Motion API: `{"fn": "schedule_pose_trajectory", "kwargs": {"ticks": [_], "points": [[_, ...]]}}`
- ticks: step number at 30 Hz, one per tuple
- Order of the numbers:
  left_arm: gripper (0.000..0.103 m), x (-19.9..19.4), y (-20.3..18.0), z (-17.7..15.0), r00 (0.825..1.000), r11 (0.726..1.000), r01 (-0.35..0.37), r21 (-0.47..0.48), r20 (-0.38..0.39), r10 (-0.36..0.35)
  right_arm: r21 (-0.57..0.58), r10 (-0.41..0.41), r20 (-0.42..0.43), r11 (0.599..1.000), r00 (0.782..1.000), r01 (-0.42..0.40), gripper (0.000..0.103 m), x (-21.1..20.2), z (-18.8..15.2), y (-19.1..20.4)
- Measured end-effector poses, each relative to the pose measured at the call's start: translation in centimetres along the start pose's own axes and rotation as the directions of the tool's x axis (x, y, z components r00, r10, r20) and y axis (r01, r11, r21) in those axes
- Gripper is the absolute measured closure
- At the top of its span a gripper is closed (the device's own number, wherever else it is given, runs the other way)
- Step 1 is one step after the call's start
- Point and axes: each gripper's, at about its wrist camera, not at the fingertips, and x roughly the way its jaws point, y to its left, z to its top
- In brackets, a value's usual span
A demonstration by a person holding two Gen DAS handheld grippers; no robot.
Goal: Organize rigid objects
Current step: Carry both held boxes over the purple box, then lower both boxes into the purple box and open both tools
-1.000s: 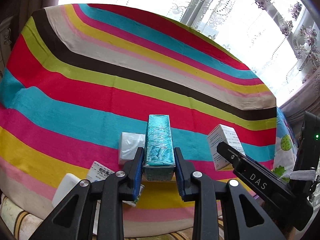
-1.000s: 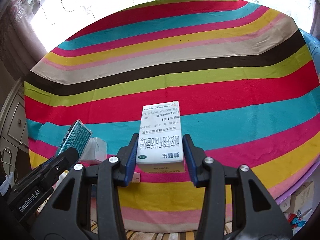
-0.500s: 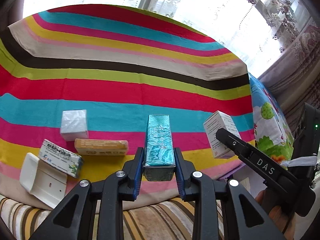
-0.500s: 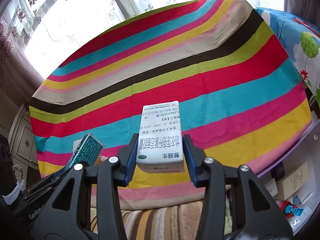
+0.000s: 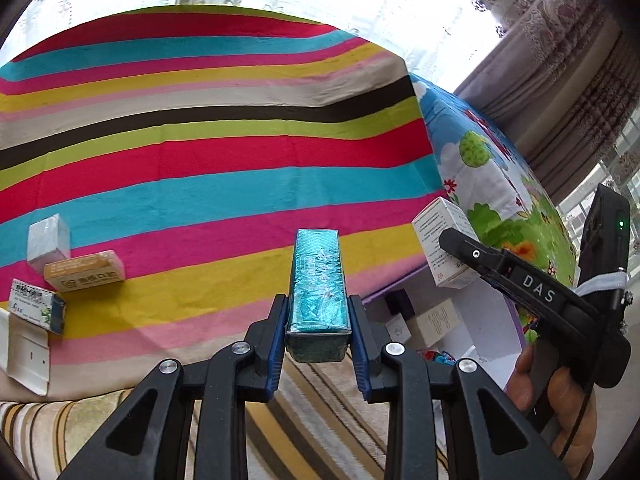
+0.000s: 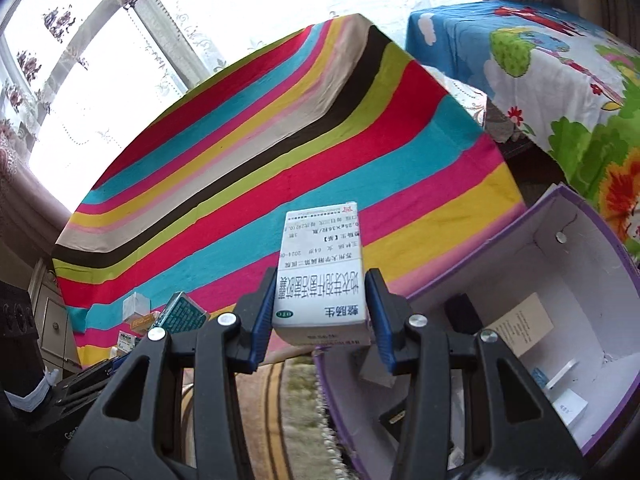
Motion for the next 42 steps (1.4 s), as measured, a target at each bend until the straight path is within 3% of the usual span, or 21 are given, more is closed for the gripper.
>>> {"fn": "schedule_pose_trajectory", "kwargs": {"ticks": [9,16,27,29,42], "points": [[0.073,2.4,-5.7,-1.2,0.993,0.991,0.068,0.118,-0.099,-0.056,0.082,-0.081,-0.022,0.993,0.996,0.083,0.056,-0.5,0.5,-6.8],[0.073,4.0,-8.6,-2.6,0.982,0.977,0.094,0.19,-0.176,-0.061,0.121,-0.12,-0.058,0.985,0.991,0.127,0.056,-0.3,0.8,-10.2],[0.073,5.6,-9.7,-3.3,0.968,0.97,0.106,0.218,-0.247,-0.05,0.132,-0.128,-0.135,0.98,0.983,0.145,0.055,1.6,0.3,-11.9],[0.073,5.8,-9.6,-3.3,0.965,0.971,0.11,0.214,-0.255,-0.053,0.151,-0.126,-0.145,0.977,0.981,0.148,0.046,1.7,0.3,-12.3],[0.072,6.2,-9.6,-3.6,0.96,0.971,0.11,0.213,-0.277,-0.048,0.176,-0.134,-0.088,0.973,0.987,0.147,0.038,-0.4,1.1,-12.3]]}}
